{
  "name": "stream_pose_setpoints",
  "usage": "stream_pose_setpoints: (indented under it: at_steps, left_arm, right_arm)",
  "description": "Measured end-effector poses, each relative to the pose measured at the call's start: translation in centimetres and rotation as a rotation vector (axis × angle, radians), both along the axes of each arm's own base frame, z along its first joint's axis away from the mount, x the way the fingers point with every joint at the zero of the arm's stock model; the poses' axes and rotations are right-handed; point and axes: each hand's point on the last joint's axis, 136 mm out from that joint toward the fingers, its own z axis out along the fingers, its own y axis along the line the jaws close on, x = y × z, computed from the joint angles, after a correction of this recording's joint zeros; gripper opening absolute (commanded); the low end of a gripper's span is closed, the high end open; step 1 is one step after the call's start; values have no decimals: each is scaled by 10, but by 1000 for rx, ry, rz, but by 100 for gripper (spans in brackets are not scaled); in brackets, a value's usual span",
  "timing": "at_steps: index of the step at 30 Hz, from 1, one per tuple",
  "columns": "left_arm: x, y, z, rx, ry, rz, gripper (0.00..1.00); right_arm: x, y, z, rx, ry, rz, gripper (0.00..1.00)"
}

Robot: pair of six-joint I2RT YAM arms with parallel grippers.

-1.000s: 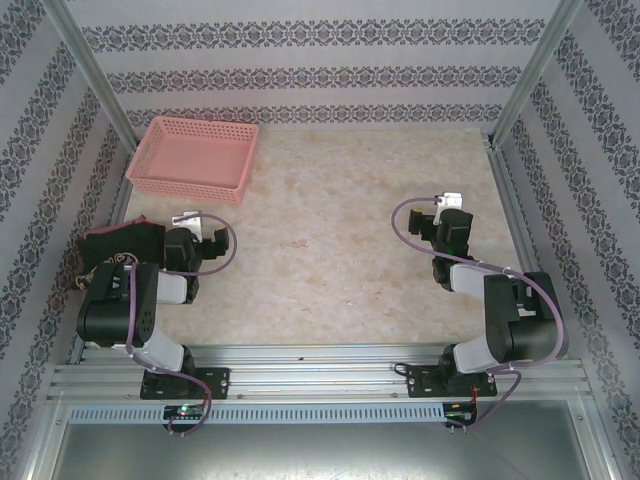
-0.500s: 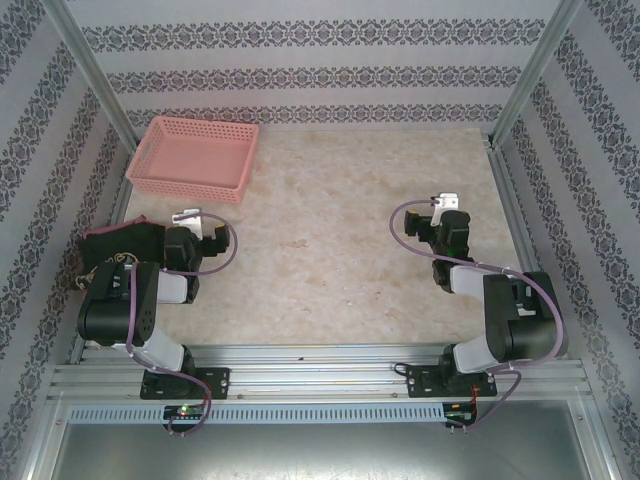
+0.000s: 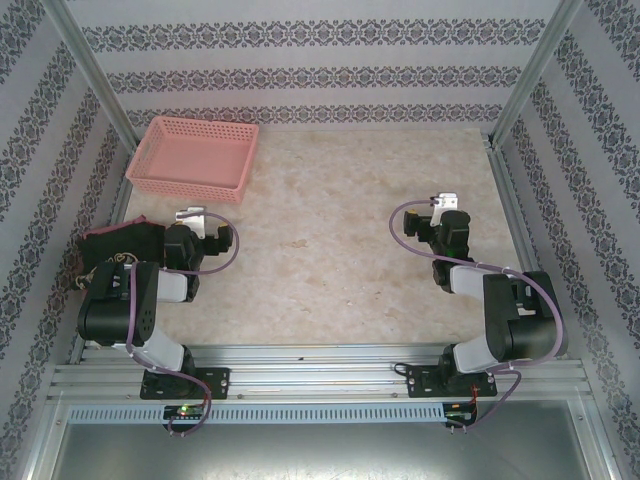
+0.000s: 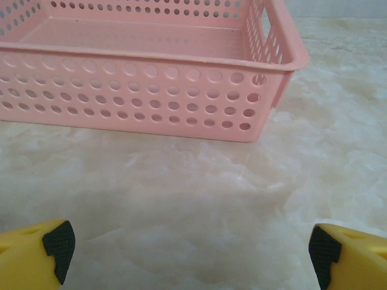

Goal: Fold and stack the t-shirts

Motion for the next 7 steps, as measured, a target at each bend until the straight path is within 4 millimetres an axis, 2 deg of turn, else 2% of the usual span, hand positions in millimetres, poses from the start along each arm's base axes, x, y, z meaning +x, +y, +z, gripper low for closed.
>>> stream_pose_setpoints:
  at_steps: [7]
  left_arm:
    - [0, 0, 0, 4, 0, -2, 100]
  right_arm:
    - [0, 0, 0, 0, 0, 0, 98]
